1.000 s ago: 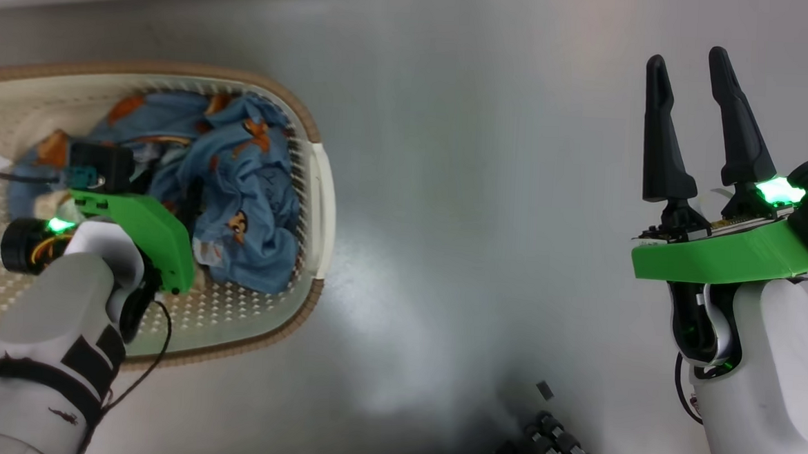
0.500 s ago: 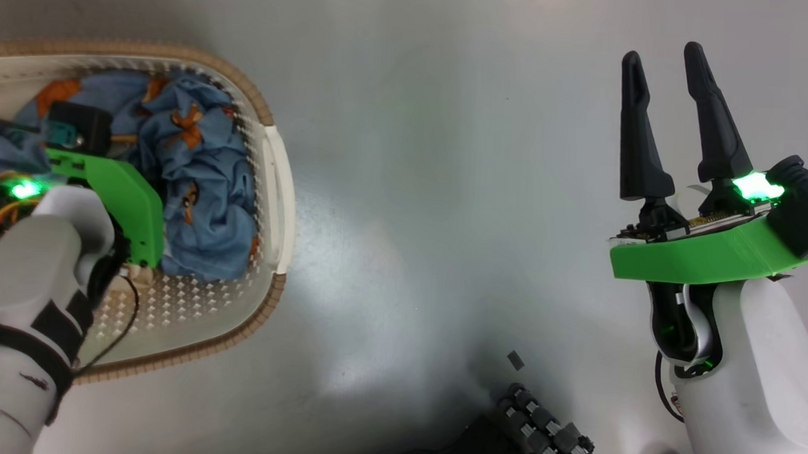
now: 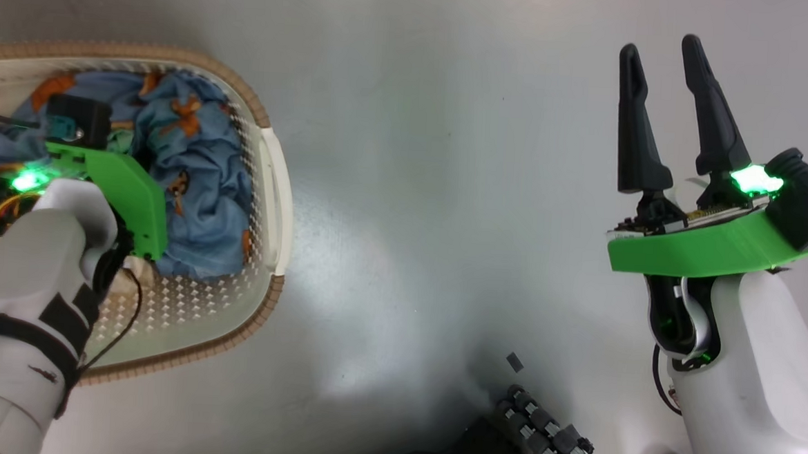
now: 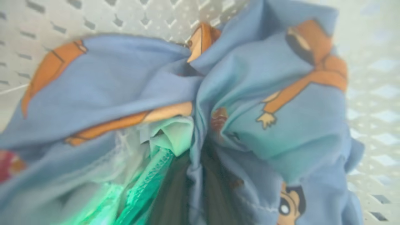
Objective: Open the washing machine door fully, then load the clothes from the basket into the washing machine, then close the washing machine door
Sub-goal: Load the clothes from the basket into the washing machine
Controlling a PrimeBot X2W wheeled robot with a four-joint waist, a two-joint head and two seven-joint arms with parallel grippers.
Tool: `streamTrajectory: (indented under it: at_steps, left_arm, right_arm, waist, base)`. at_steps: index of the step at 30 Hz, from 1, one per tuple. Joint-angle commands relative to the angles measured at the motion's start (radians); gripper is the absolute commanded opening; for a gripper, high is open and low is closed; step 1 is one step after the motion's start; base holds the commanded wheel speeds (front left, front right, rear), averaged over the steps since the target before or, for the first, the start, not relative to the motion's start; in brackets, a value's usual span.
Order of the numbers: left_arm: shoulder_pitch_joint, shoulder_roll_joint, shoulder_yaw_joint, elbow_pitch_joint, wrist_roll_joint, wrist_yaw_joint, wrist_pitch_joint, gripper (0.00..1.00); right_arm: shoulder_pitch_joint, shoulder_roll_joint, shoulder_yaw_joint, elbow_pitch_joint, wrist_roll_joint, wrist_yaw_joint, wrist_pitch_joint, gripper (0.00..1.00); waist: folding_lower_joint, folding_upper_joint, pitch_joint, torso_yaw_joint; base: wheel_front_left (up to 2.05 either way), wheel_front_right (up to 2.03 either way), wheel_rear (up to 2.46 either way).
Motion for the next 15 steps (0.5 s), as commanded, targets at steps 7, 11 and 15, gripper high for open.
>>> streamTrajectory:
  at_steps: [7,11,15]
  left_arm:
    - [0.072,-0.013,0.007,-0.028,-0.038,-0.009,-0.085,0.00]
    - [0.113,-0.019,0.001,-0.066,-0.064,-0.009,-0.109,0.00]
    - [0.160,-0.016,-0.016,-0.120,-0.093,-0.010,-0.151,0.00]
  right_arm:
    - [0.016,-0.002,0.010,-0.006,-0.009,0.004,-0.008,1.00]
    - [0.019,-0.009,0.012,0.003,-0.009,0.004,-0.008,1.00]
    - [0.025,-0.018,0.016,0.015,-0.005,0.004,-0.008,1.00]
  waist:
    - [0.0000,-0.0001,-0.100,0.045]
    - [0.0000,-0.0001,-0.148,0.062]
    - [0.0000,-0.0001,-0.211,0.082]
  base:
    - [0.00,0.00,0.00]
    - [0.00,0.00,0.00]
    - [0.00,0.00,0.00]
